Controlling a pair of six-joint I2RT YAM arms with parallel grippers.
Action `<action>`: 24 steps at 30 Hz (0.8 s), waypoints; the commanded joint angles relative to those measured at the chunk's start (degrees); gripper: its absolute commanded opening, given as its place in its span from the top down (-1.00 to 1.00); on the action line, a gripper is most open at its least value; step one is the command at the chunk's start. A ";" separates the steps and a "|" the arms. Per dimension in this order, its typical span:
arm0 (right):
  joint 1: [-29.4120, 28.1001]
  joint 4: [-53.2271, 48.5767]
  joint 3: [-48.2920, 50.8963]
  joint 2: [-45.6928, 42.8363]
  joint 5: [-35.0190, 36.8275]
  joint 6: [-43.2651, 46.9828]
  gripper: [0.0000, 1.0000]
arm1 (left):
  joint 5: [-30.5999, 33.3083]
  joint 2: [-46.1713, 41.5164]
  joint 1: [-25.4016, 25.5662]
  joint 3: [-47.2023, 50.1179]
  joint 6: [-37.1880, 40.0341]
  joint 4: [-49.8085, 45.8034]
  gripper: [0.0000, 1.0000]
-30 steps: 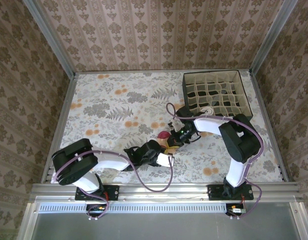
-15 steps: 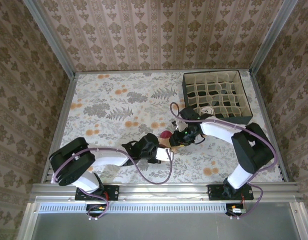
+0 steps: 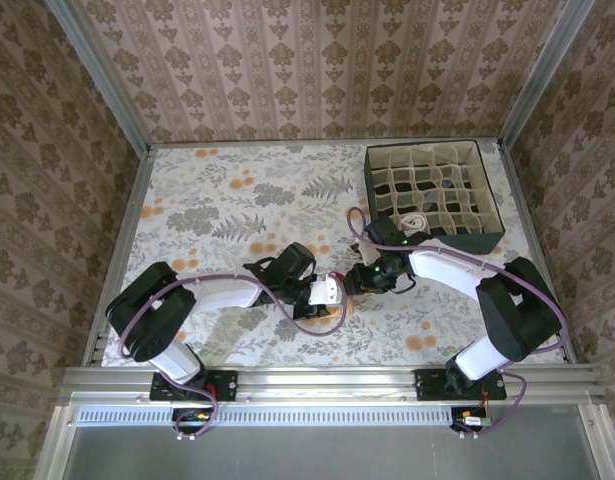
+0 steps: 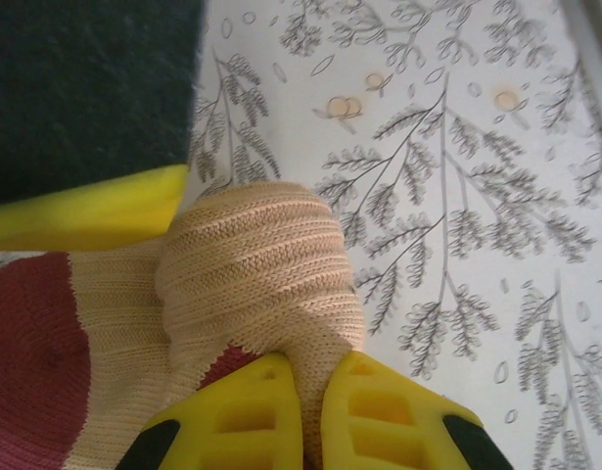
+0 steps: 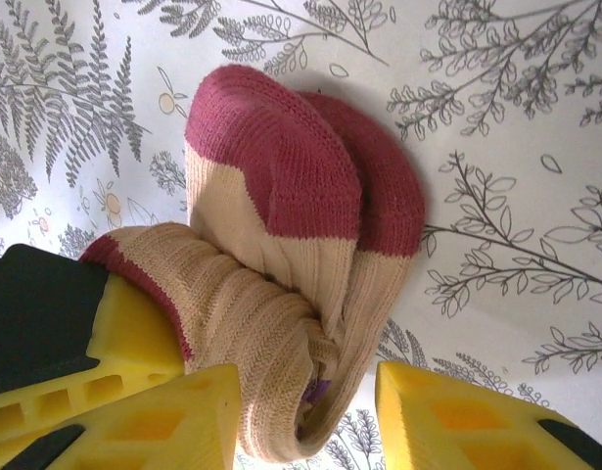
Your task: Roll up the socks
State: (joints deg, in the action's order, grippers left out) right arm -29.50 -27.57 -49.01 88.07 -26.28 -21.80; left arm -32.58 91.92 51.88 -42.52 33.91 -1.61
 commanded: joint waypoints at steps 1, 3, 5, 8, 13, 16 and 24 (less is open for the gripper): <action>0.05 1.95 2.08 -1.37 -0.91 -2.07 0.15 | -8.16 4.14 -1.25 -0.80 -3.08 -9.05 1.00; -0.28 3.23 3.23 -1.28 -1.81 -2.67 0.14 | -9.25 5.50 -1.93 -1.86 -3.68 -9.67 1.00; -0.68 4.26 4.20 -0.88 -2.41 -3.31 0.13 | -9.27 7.02 -2.47 -3.02 -4.48 -10.64 1.00; -1.81 5.23 4.96 -0.19 -2.84 -4.11 0.12 | -8.55 9.38 -3.15 -4.81 -5.41 -12.40 1.00; -3.70 6.74 5.51 0.34 -2.87 -5.52 0.11 | -7.69 11.09 -3.72 -5.82 -6.95 -12.25 1.00; -3.98 6.68 5.75 1.02 -2.82 -6.18 0.23 | -6.01 10.75 -3.81 -5.73 -7.52 -11.32 1.00; -3.99 4.12 5.25 4.17 -1.16 -7.33 0.85 | -0.93 8.06 -3.50 -3.24 -7.05 -7.19 0.86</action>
State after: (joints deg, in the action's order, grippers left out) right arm -32.58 -19.81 -44.60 89.58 -27.55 -28.51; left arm -42.22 98.98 47.99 -48.75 27.79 -6.81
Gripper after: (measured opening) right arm 0.093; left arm 0.067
